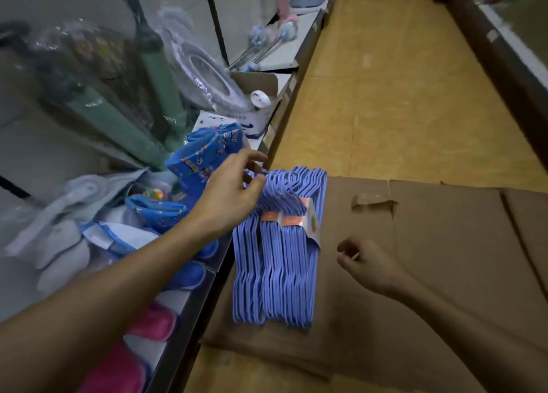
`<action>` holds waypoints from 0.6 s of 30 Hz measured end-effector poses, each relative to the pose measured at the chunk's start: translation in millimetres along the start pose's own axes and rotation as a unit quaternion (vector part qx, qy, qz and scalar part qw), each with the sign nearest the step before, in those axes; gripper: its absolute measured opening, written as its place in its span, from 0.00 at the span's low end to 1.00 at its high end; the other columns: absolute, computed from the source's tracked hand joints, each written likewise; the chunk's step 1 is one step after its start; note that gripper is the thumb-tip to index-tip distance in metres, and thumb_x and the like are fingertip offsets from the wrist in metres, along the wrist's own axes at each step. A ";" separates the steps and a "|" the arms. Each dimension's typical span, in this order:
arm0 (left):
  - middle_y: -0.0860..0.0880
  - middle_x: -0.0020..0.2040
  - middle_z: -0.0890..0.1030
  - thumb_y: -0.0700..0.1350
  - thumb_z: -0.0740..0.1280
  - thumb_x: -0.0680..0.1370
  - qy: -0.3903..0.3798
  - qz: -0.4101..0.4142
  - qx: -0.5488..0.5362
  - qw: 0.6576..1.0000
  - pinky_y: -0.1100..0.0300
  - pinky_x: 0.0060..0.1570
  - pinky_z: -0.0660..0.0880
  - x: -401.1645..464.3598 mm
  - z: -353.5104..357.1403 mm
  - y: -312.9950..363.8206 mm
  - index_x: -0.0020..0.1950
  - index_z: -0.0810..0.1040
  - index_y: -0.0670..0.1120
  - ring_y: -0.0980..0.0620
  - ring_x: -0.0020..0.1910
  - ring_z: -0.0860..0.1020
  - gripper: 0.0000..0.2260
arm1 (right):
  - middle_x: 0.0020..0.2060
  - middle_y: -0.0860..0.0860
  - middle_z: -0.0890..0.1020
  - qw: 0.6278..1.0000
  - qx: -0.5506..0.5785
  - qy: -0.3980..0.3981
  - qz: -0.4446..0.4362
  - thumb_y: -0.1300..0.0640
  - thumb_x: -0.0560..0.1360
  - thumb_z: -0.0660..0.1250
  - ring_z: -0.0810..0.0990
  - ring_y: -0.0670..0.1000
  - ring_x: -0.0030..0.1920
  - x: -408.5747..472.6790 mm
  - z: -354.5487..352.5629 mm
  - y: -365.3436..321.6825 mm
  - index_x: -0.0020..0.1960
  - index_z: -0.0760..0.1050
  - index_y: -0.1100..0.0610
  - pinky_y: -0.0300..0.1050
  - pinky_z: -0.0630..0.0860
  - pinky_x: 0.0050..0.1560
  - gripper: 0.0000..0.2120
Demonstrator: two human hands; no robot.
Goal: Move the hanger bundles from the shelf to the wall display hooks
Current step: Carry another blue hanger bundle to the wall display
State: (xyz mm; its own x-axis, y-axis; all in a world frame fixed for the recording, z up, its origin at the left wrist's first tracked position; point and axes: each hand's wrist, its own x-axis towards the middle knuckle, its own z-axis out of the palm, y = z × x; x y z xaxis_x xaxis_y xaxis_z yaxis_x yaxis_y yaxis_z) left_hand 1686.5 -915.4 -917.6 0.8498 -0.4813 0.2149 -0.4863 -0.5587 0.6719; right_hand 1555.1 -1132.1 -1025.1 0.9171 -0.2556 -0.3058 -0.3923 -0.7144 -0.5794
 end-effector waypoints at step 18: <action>0.52 0.69 0.72 0.48 0.65 0.80 -0.054 0.083 0.164 0.981 0.53 0.70 0.63 29.7 65.5 -93.2 0.69 0.74 0.51 0.51 0.70 0.66 0.17 | 0.52 0.58 0.86 0.820 0.550 -0.110 0.113 0.53 0.71 0.76 0.85 0.61 0.51 86.7 140.1 0.2 0.62 0.79 0.59 0.63 0.80 0.56 0.22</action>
State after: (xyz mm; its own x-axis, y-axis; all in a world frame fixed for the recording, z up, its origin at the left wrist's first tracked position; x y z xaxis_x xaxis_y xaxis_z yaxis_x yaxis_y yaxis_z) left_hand 1743.8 -921.8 -1020.2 0.7354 -0.6431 0.2134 -0.6706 -0.6458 0.3651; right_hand 1624.6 -1063.2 -1157.6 0.8244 -0.0905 -0.5587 -0.4882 0.3857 -0.7829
